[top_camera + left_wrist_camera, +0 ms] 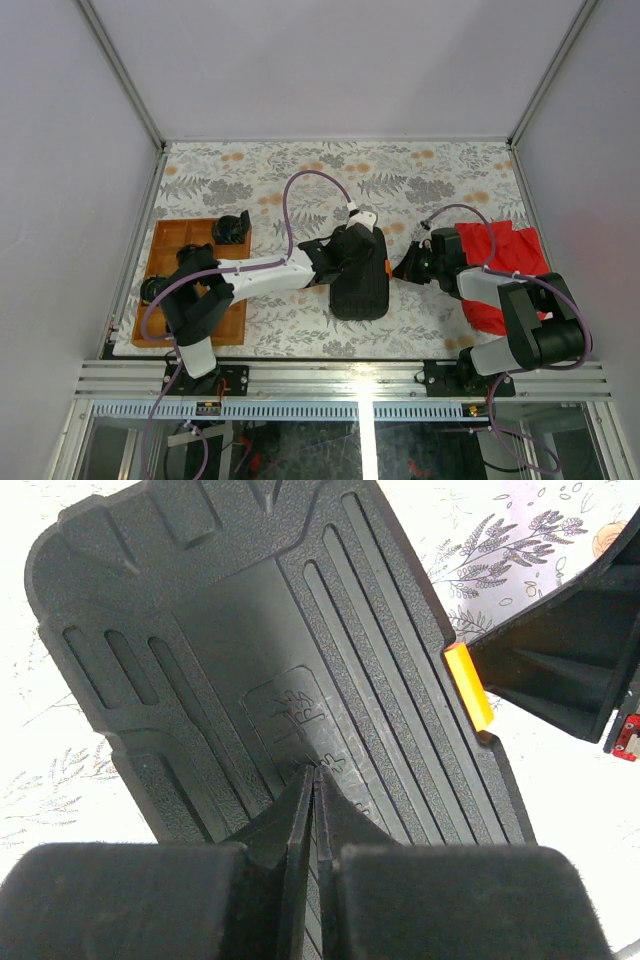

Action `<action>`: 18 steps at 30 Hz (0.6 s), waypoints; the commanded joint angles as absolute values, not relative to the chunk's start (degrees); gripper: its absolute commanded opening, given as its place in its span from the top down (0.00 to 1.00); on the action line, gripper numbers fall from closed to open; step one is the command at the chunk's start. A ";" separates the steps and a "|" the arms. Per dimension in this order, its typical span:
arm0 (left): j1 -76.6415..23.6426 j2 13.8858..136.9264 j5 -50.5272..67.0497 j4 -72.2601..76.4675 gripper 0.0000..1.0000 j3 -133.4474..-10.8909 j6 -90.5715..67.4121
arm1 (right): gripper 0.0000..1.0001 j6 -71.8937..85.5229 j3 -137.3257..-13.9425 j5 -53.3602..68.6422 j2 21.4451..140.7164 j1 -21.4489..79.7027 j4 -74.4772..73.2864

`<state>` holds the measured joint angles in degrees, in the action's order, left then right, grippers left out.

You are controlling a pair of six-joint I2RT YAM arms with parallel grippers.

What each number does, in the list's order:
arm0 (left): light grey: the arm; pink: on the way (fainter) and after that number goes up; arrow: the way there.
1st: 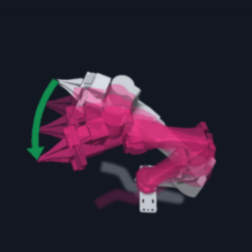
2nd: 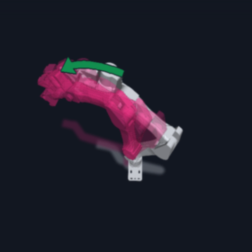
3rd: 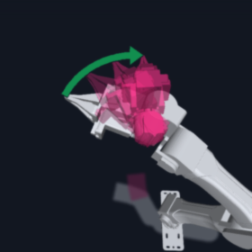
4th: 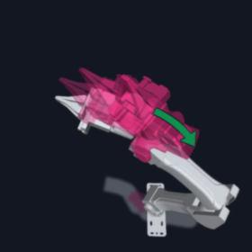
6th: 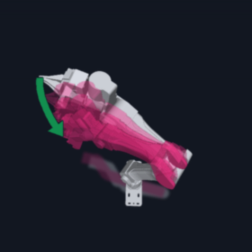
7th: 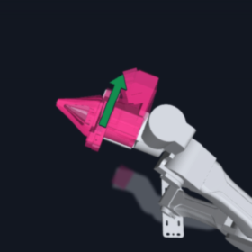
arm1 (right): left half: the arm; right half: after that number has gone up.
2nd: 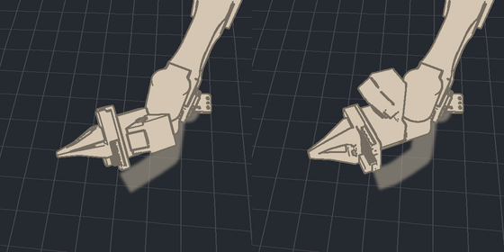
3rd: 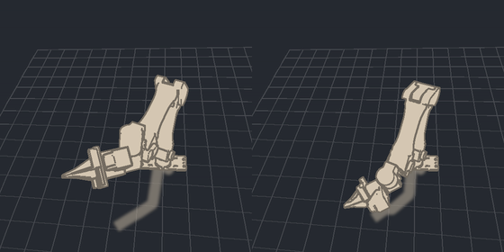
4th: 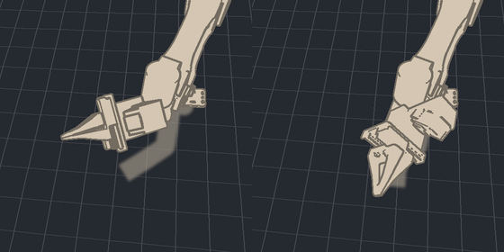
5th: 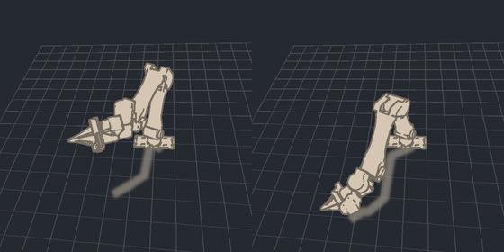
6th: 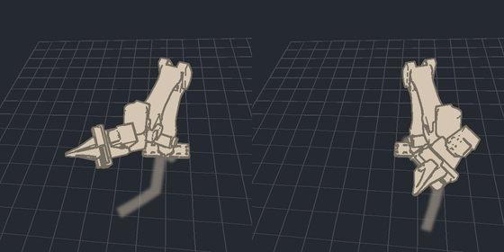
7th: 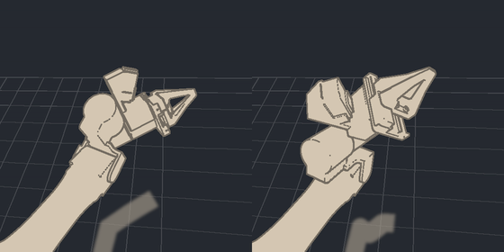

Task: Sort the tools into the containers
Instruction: Close the storage box at the center of the board, then reset both arms

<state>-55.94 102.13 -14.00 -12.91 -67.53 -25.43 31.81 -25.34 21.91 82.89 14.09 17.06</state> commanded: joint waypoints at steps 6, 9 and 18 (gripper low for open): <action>-57.71 107.19 -9.33 -18.37 1.00 -65.39 -25.23 | 0.90 31.24 -28.83 6.26 75.96 17.45 6.00; -57.73 107.33 -9.25 -18.37 1.00 -65.51 -25.35 | 0.89 30.95 -28.22 4.93 72.78 17.44 5.93; -57.79 107.29 -9.10 -18.35 1.00 -65.51 -25.49 | 0.88 32.05 -26.26 13.67 73.00 17.49 13.42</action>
<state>-56.25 102.59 -14.00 -12.10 -67.79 -25.23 31.64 -26.13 10.33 71.55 17.15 9.89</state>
